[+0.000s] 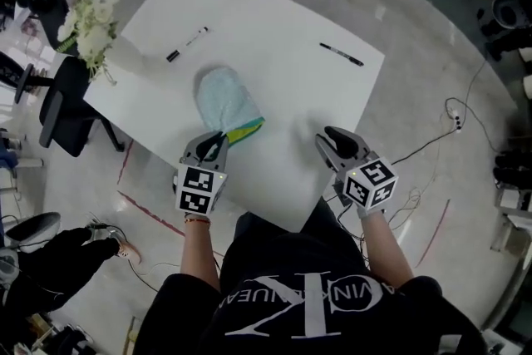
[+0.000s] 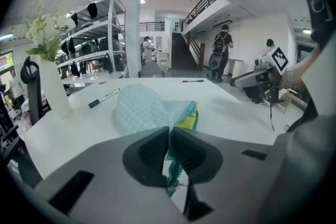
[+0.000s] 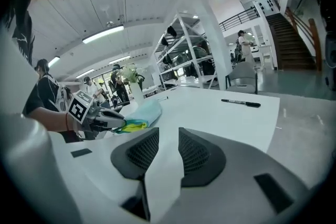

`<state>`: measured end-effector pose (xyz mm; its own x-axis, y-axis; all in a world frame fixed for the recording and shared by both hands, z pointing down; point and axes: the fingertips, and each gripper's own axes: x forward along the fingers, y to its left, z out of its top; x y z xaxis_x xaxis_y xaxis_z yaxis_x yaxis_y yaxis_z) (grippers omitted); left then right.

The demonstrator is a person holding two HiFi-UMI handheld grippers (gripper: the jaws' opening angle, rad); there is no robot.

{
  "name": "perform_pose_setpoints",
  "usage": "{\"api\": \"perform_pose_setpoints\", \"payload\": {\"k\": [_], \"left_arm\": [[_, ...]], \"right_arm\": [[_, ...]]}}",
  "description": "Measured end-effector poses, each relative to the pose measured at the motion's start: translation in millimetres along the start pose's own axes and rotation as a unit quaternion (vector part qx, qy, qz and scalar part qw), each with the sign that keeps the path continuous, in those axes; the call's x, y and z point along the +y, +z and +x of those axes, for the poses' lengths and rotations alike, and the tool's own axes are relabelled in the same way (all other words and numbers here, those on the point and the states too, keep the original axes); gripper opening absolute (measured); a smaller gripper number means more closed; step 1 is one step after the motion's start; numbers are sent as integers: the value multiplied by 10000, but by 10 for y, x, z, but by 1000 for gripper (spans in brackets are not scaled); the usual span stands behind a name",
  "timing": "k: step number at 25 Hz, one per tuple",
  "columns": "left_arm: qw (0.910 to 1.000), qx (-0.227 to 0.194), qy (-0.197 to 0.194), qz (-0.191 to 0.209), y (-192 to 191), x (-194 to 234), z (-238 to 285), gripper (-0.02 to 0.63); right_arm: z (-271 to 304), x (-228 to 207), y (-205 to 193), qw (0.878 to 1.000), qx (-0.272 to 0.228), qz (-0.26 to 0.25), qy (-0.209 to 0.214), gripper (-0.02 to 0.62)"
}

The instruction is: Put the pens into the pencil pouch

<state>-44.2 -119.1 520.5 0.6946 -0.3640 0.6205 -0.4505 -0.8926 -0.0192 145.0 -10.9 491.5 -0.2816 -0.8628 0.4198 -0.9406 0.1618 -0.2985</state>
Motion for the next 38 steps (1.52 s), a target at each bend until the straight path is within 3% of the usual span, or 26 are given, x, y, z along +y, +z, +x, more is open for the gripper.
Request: {"api": "perform_pose_setpoints", "payload": {"k": [4,9,18,26,32,38], "left_arm": [[9988,44,414,-259,82,119,-4,29],[9959,142,739,-494,205,101,103,29],[9879,94,1188,-993,304,116,229,29],[9796,238,1544,-1264,252,107,258,29],[9750,321,1706,-1386,207,49,213,29],[9713,313,1829,-1489,188,18,128,29]], "right_arm": [[129,-192,155,9990,149,-320,257,127],[219,-626,290,9977,294,-542,267,127],[342,-1577,457,9936,532,-980,-175,134],[585,-2288,567,9784,1040,-1662,-659,158],[728,-2470,373,9732,1731,-1485,-290,173],[759,-2333,276,9597,2008,-1966,-2,66]]}}
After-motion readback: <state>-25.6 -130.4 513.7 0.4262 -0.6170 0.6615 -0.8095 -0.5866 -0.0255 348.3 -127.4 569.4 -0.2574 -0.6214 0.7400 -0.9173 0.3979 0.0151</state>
